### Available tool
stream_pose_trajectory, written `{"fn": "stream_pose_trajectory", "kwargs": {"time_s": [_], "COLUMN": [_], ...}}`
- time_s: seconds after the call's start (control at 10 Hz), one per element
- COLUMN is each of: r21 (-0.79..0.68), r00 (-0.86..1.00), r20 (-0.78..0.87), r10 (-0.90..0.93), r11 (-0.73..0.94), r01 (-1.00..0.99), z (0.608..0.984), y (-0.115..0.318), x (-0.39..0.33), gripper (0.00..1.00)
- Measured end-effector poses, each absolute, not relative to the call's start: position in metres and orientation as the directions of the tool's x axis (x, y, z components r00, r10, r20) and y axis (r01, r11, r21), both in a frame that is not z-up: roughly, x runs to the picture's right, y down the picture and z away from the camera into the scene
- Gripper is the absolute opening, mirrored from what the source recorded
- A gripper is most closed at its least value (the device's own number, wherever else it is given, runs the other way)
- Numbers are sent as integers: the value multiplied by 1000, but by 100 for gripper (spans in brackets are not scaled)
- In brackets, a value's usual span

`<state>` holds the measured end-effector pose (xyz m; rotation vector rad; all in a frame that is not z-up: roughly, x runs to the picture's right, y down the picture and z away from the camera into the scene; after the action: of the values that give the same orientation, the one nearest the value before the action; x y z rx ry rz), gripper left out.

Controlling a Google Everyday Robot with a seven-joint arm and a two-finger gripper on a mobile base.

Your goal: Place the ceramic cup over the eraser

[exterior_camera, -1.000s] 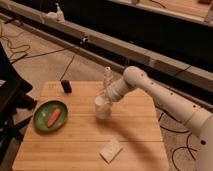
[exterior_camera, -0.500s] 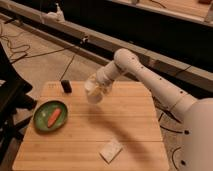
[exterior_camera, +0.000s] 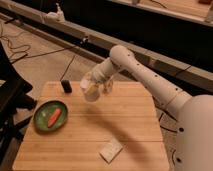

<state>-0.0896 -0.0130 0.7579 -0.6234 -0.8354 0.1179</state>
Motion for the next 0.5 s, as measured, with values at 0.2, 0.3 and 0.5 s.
{"fn": "stream_pose_trajectory", "kwargs": {"time_s": [0.2,0.3,0.5], "r21": [-559,-554,-520], "r00": [677,677,668], "r20": [655,658,684], "r10": [336,330,293], "r11": [818,821,838], "r01": [136,138,165], "z": [758,759,758], "y": [-13,-15,-27], "x": [-87,-89,-106], "gripper": [0,0,0]}}
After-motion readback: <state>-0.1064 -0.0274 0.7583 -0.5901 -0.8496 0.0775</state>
